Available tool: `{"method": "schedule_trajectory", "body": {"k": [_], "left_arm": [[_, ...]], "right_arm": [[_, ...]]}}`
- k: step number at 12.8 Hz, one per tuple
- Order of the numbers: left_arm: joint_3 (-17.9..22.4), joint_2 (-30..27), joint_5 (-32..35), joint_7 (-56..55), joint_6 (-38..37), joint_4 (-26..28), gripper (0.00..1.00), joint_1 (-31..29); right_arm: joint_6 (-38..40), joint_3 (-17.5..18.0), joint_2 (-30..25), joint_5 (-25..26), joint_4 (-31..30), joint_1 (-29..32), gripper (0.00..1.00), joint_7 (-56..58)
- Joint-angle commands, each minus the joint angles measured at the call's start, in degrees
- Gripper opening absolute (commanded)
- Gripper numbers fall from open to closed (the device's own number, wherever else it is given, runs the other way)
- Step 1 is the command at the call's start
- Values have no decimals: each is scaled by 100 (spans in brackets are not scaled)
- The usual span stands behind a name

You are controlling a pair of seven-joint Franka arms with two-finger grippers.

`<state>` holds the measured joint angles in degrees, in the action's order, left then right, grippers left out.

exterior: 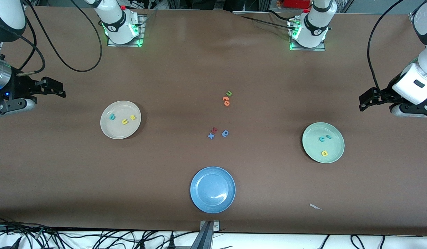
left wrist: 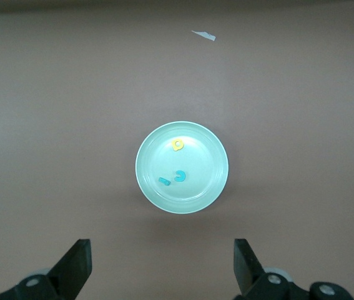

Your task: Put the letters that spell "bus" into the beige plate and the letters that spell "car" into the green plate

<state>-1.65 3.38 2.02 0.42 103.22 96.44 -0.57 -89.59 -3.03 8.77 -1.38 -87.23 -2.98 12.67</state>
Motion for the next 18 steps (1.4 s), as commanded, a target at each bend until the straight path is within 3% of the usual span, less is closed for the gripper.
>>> {"method": "schedule_trajectory", "body": {"k": [1, 6, 18], "left_arm": [[16, 4, -97, 20, -82, -47, 100, 30], [16, 4, -97, 20, -91, -47, 100, 30], [7, 4, -97, 11, -109, -47, 100, 39]], "right_arm": [[153, -31, 90, 84, 207, -18, 100, 26], [135, -5, 90, 392, 215, -53, 100, -27], [135, 13, 90, 419, 207, -54, 100, -45]]}}
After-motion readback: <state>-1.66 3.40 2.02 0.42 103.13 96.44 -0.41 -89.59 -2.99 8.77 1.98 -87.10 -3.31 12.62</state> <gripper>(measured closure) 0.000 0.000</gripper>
